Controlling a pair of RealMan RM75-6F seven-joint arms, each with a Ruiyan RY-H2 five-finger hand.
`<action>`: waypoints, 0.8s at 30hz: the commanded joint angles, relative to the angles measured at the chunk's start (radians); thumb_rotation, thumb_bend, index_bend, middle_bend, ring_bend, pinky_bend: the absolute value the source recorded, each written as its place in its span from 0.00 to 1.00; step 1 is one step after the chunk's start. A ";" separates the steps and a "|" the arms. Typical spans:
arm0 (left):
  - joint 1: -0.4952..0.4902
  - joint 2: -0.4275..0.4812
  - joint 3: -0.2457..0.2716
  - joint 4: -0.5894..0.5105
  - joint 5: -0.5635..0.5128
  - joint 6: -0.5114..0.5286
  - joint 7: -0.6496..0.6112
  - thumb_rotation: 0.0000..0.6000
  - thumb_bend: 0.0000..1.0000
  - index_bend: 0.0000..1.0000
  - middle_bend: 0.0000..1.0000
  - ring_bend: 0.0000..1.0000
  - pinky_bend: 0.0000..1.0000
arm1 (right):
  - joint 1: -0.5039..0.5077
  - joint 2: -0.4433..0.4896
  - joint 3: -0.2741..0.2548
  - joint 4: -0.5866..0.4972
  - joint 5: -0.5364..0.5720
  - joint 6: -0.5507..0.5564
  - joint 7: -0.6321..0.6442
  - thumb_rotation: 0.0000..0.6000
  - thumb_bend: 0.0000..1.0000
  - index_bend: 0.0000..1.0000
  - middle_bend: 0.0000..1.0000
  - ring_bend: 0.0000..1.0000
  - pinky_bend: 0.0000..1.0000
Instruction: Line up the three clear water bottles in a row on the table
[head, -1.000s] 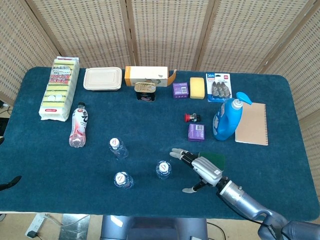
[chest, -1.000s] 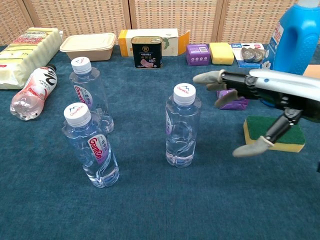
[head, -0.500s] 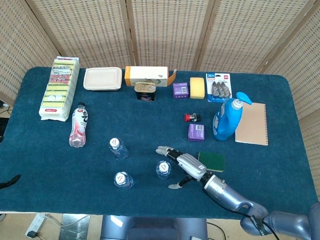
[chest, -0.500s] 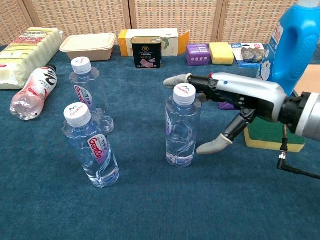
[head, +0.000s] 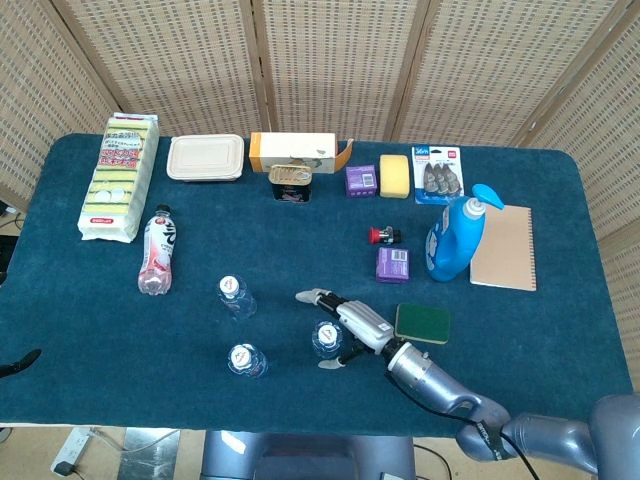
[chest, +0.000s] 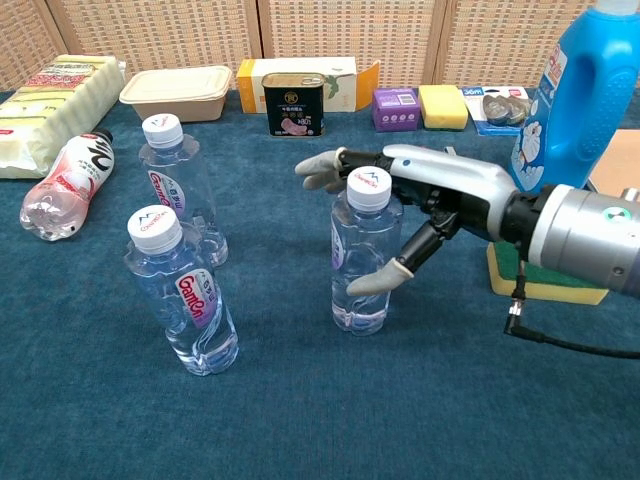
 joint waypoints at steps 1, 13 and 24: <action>0.000 0.001 -0.001 0.001 -0.001 0.000 -0.003 1.00 0.08 0.00 0.00 0.00 0.05 | 0.006 -0.024 0.004 0.017 0.013 -0.004 -0.005 1.00 0.00 0.16 0.19 0.17 0.25; -0.001 0.004 -0.001 0.002 -0.003 -0.005 -0.008 1.00 0.08 0.00 0.00 0.00 0.05 | 0.004 -0.066 0.011 0.041 0.040 0.016 0.002 1.00 0.19 0.46 0.47 0.45 0.56; -0.003 0.006 0.003 0.001 0.004 -0.010 -0.012 1.00 0.08 0.00 0.00 0.00 0.05 | -0.028 -0.060 0.050 0.015 0.059 0.109 -0.066 1.00 0.27 0.52 0.54 0.53 0.64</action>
